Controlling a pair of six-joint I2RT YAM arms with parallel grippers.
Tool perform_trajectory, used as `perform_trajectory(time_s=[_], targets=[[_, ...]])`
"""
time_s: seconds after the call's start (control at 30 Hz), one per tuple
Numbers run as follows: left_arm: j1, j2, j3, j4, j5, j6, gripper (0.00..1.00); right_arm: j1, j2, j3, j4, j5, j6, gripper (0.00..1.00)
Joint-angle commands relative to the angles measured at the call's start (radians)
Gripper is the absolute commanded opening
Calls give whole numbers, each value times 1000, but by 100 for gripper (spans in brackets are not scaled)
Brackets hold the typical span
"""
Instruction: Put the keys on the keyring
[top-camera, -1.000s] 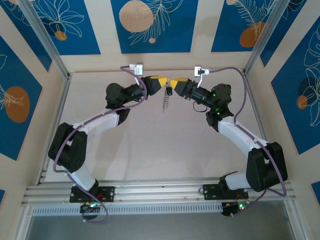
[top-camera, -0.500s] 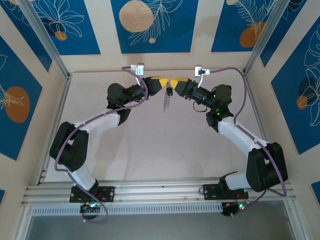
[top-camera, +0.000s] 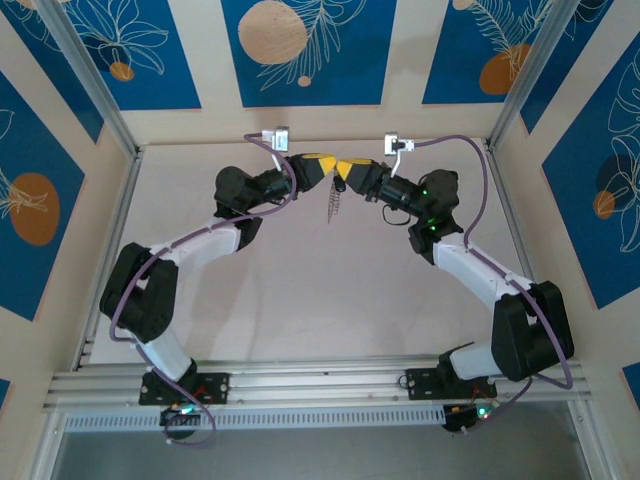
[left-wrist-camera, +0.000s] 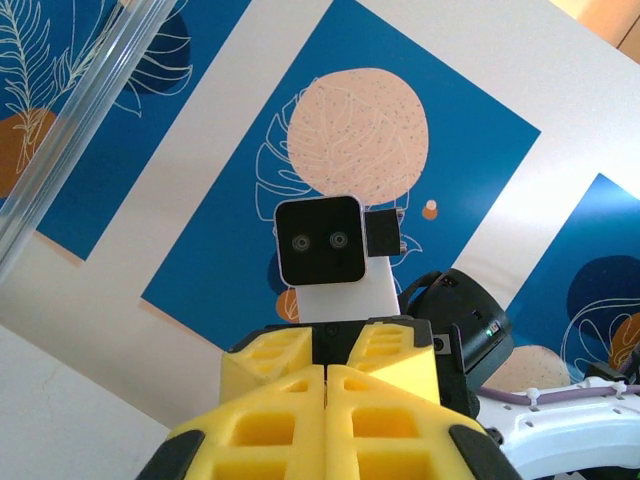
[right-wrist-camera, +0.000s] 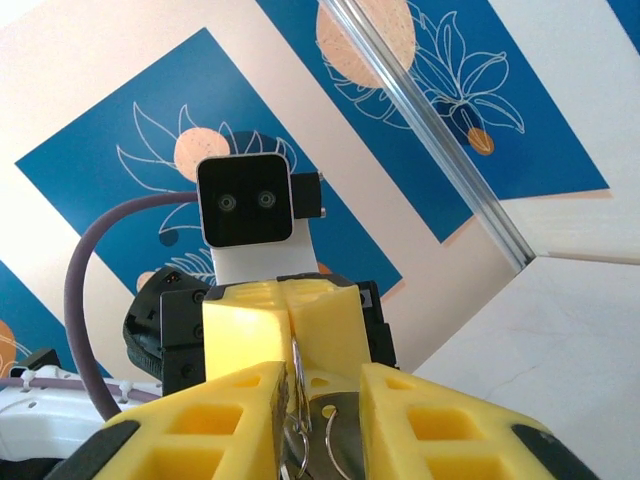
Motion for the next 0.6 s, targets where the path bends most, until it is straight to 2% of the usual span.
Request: perform_trajectory(time_s=[0.0, 0.23, 0.43, 0.47, 0.57], targets=[[-11, 5, 15, 74, -14, -7, 0, 12, 10, 13, 17, -15, -8, 22], [-10, 10, 19, 80, -10, -12, 0, 5, 19, 22, 2, -16, -16, 0], [-5, 14, 64, 11, 37, 14, 0, -45, 37, 65, -63, -49, -10, 0], [-1, 11, 70, -14, 47, 28, 2, -59, 40, 74, -74, -61, -3, 0], [23, 4, 90, -63, 70, 53, 18, -103, 51, 104, -134, -104, -6, 0]])
